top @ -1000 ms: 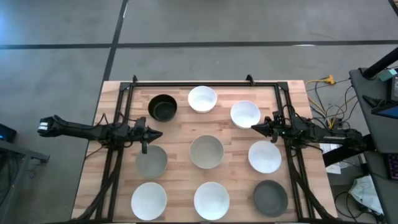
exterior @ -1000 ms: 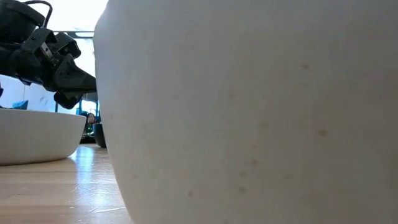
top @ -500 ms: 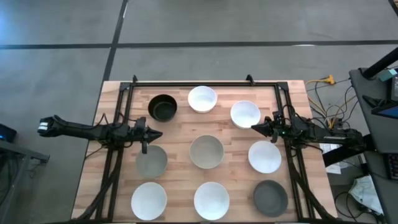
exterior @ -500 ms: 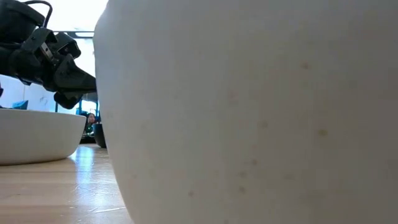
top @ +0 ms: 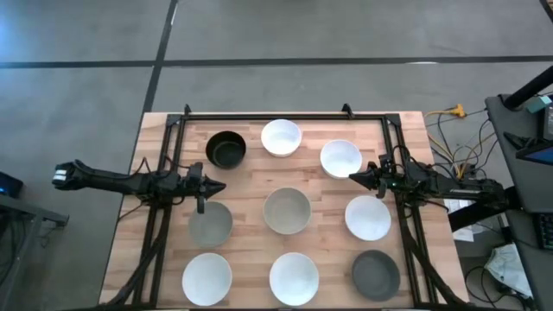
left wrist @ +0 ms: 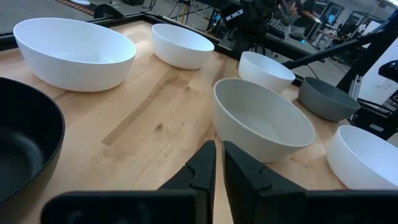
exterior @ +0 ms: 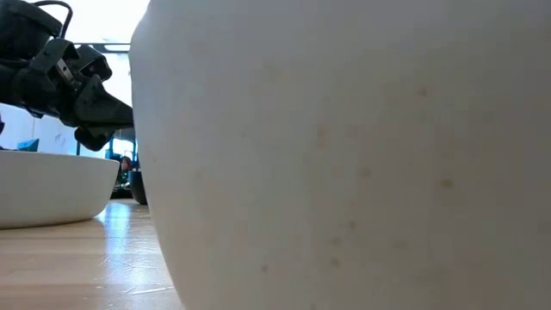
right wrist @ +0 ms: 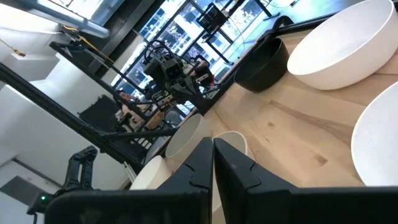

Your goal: Nest bowls inside each other

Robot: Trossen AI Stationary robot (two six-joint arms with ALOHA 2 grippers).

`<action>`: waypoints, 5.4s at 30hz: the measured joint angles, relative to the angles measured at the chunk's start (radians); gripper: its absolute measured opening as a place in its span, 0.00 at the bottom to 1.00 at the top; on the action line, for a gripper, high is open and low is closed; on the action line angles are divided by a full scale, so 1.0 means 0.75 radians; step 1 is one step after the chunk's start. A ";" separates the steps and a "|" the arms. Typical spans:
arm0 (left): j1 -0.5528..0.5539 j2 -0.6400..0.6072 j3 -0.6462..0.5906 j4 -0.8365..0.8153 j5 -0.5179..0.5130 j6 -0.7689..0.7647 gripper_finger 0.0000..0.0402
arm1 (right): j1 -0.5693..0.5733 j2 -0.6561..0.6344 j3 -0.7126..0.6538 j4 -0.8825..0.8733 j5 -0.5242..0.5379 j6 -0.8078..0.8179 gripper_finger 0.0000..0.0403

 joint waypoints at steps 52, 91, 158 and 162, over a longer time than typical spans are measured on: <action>0.001 -0.002 0.000 0.001 -0.012 0.000 0.03 | -0.017 0.035 0.000 0.471 0.427 0.274 0.02; 0.001 0.031 0.516 1.215 -0.244 0.268 0.03 | -0.017 0.955 1.085 0.381 0.376 -0.583 0.02; 0.001 0.389 1.338 -0.756 -0.226 0.312 0.03 | 0.368 1.700 1.602 -1.666 -0.209 0.803 0.27; 0.001 0.409 1.339 -0.707 -0.226 0.314 0.03 | 0.427 1.754 1.592 -1.667 -0.210 0.844 0.27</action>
